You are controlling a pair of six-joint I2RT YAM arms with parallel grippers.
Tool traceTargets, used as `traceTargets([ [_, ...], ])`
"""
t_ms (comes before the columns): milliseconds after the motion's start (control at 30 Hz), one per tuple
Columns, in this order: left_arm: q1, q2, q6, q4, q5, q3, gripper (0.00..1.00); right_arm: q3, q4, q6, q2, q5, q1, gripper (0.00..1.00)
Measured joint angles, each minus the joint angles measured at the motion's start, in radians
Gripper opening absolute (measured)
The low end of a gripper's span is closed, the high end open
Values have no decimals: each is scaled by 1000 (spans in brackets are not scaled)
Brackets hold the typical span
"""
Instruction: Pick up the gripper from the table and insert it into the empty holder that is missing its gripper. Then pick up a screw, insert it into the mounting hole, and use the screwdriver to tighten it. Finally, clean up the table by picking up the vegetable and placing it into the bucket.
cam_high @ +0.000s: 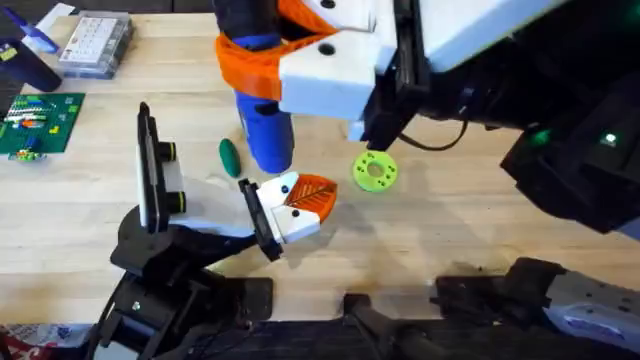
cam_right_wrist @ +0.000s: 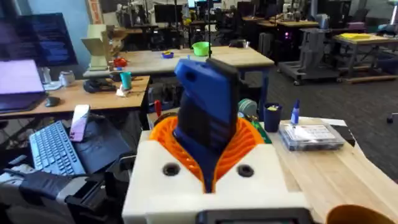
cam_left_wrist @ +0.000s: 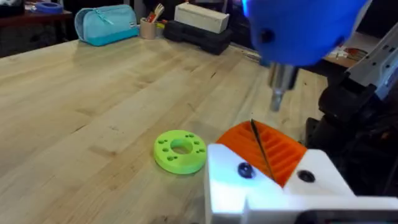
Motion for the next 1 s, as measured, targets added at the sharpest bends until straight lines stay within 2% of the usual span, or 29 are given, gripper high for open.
traceTargets([
  [1000,0,0,0,0,0,0,16,0,-32,-8,1,0,0,34],
])
